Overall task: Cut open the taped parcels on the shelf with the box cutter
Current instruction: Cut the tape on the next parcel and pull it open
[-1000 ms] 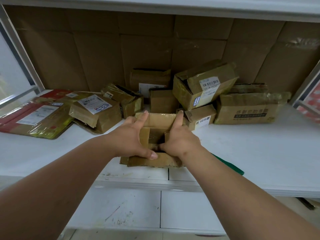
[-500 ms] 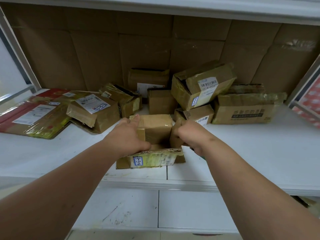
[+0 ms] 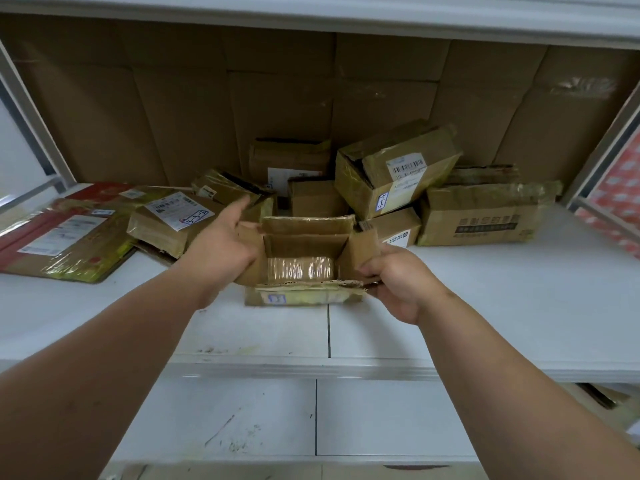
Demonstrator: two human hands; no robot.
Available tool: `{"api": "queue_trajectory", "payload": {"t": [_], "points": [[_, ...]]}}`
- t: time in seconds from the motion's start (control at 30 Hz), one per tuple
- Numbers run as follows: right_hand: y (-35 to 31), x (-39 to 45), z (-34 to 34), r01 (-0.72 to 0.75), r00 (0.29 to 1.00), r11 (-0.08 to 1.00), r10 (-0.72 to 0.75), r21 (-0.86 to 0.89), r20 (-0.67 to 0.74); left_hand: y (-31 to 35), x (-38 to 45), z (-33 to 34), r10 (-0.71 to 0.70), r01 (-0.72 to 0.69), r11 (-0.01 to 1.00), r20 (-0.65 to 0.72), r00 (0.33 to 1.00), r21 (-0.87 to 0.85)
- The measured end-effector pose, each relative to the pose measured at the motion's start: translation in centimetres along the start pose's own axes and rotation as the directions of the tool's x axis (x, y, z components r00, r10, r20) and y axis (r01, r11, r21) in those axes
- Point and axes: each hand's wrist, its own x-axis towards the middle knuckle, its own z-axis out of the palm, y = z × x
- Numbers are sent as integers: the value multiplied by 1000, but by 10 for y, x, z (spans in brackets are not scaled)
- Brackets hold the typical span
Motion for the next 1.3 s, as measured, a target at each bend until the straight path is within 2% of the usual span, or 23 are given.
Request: {"api": "queue_trajectory", "payload": {"t": [0.1,0.23,0.37,0.47,0.57,0.6,0.67,0.73,0.77,0.83,0.9,0.97,1.03,1.1,1.13,1.2,1.23,1.3], "points": [[-6,0,-3,88,996,995,-88,43,12,3,0,-7,78,-78,997,2,997,19],[-2,-3,-1,215,976,976,-216,-31,-27,-1,-3,-6,164,-160,985,-68,984,59],[8,-6,-1,269,960,933,-281,-238,-14,-17,-10,-6,88,-89,995,-23,996,-54],[16,-8,-3,270,958,875,-284,-403,27,-33,-15,-8,14,-10,998,75,997,-56],[25,-10,-4,264,963,802,-249,-536,103,-43,-18,-14,0,5,1000,148,989,-29],[28,-11,-4,262,964,770,-233,-582,126,-46,-18,-17,1,-3,1000,173,985,14],[34,-11,-3,263,964,690,-216,-675,154,-51,-18,-25,8,-59,973,223,975,223],[40,-12,-1,279,959,621,-212,-733,185,-54,-19,-30,-7,-141,878,308,951,457],[42,-13,0,294,955,585,-207,-756,211,-55,-20,-31,-44,-158,839,353,934,521],[45,-13,4,343,939,481,-204,-807,277,-58,-21,-31,-137,-119,824,399,907,553],[50,-12,7,365,929,401,-209,-840,304,-62,-23,-28,-182,6,894,351,919,448],[55,-11,9,349,935,395,-207,-850,288,-64,-21,-19,-242,196,958,223,944,209],[58,-12,12,362,931,379,-195,-852,309,-69,-14,-10,-348,347,937,104,932,29],[58,-13,14,411,911,336,-178,-847,371,-72,-8,-4,-418,418,908,24,908,-13],[58,-13,15,431,902,325,-173,-842,395,-74,-7,-2,-423,423,906,6,906,23],[58,-12,15,427,904,348,-135,-835,406,-77,-5,1,-389,370,894,27,921,254],[57,-10,16,410,911,381,-122,-829,395,-78,-4,3,-363,310,856,55,930,414],[55,-5,18,380,925,437,-155,-815,348,-78,-4,8,-282,160,709,68,957,687]]}}
